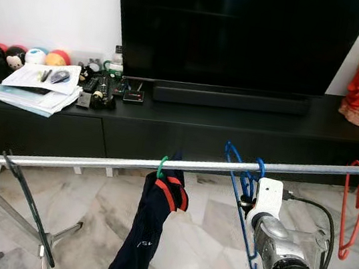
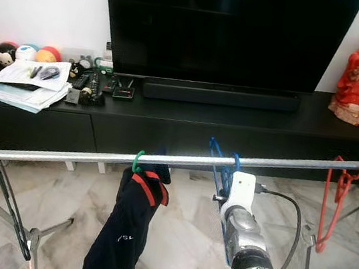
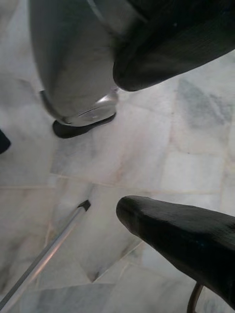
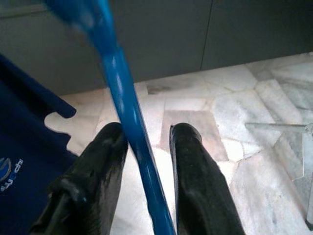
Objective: Hang hanger
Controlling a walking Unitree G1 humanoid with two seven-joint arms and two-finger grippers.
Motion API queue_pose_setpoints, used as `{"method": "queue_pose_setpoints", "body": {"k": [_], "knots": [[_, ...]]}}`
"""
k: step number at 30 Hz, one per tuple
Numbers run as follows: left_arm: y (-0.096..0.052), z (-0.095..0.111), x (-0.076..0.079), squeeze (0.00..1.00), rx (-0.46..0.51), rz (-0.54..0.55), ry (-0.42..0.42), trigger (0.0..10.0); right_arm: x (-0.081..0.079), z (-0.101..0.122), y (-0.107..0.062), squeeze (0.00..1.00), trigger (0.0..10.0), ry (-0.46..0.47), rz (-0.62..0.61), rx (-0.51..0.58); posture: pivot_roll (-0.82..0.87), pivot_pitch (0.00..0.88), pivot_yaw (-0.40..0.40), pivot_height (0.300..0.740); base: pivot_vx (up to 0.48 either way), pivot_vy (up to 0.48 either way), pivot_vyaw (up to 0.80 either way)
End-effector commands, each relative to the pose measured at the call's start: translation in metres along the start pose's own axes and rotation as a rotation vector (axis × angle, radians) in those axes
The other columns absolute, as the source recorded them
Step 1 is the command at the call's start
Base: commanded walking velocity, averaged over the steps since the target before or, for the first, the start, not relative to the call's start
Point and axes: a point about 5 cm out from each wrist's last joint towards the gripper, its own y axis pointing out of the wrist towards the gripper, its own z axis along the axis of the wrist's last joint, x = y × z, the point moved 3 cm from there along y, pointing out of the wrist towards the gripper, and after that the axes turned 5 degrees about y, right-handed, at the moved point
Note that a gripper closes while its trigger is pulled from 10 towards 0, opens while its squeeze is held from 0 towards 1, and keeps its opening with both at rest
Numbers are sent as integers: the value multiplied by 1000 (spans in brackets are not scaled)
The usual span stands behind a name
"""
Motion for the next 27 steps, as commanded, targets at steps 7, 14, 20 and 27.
{"method": "queue_pose_setpoints", "body": {"k": [7,14,20,27], "knots": [[2,1,9,0,-10,-19,-10,10000,-2,9,-4,1000,10000,7,14,122,124,11,5,740,0,0,0],[2,0,11,0,-8,-30,-8,10000,-1,12,-23,47,10000,23,52,304,118,18,0,740,0,0,0],[2,1,11,0,-7,-31,-4,10000,1,11,-46,0,10000,29,59,405,114,19,-2,740,0,0,0],[2,2,10,0,1,-21,-3,10000,-2,-5,-76,0,10000,15,94,460,109,17,-10,740,0,0,0]]}}
